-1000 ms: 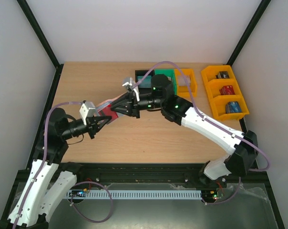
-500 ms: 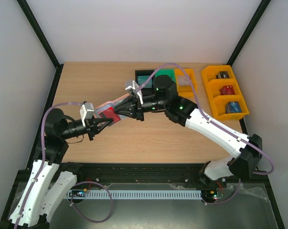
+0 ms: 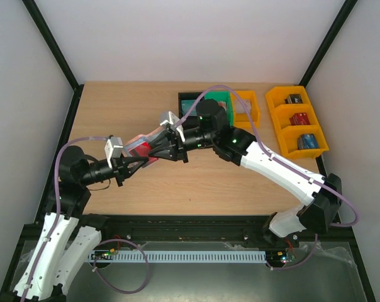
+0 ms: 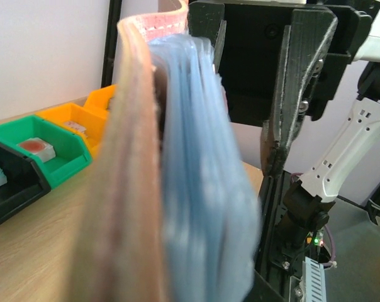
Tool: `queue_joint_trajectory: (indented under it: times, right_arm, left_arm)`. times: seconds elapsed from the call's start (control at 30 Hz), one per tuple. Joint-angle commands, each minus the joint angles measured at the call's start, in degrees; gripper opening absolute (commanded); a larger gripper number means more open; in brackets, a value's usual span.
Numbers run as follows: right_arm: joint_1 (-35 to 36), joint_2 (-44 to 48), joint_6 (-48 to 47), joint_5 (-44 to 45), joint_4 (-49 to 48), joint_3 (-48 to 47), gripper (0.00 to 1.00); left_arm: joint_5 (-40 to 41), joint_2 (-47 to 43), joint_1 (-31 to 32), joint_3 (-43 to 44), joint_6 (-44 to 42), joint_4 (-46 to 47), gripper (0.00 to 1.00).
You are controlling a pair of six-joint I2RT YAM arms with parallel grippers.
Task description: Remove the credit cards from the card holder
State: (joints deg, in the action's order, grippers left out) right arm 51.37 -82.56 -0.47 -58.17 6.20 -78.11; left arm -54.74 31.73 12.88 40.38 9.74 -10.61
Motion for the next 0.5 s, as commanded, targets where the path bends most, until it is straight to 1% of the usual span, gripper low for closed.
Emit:
queue_joint_trajectory:
  times: [0.0, 0.1, 0.17, 0.2, 0.27, 0.33, 0.4, 0.47]
  right_arm:
    - [3.2, -0.9, -4.7, -11.7, 3.0, -0.3, 0.24]
    - [3.3, -0.3, -4.7, -8.7, 2.2, 0.4, 0.22]
    - [3.8, -0.9, -2.4, -2.0, 0.2, 0.2, 0.24]
    - [4.0, -1.3, -1.0, 1.4, -1.4, 0.1, 0.24]
    - [4.4, -2.1, 0.5, 5.7, -3.7, -0.1, 0.22]
    - [4.9, -2.8, 0.8, 7.8, -4.2, -1.0, 0.15]
    - [4.9, -3.9, 2.2, 7.8, -3.9, -2.5, 0.04]
    - [4.9, -5.0, 2.1, 5.0, -2.1, -4.1, 0.02]
  left_arm:
    - [-1.2, -0.1, 0.8, 0.4, 0.1, 6.2, 0.02]
    - [-1.0, -0.3, 1.0, 0.2, -0.9, 5.6, 0.02]
    - [-0.1, -0.3, 1.0, -0.1, -0.4, 6.1, 0.02]
    - [0.7, -0.2, 1.1, -0.3, 0.3, 6.6, 0.02]
    - [1.7, -0.1, 1.1, -0.6, 1.7, 7.6, 0.02]
    - [1.8, -0.3, 1.2, -1.0, 2.3, 8.1, 0.02]
    - [1.7, -0.4, 1.1, -1.1, 2.3, 8.0, 0.02]
    - [1.7, -0.6, 1.2, -1.1, 2.0, 7.9, 0.02]
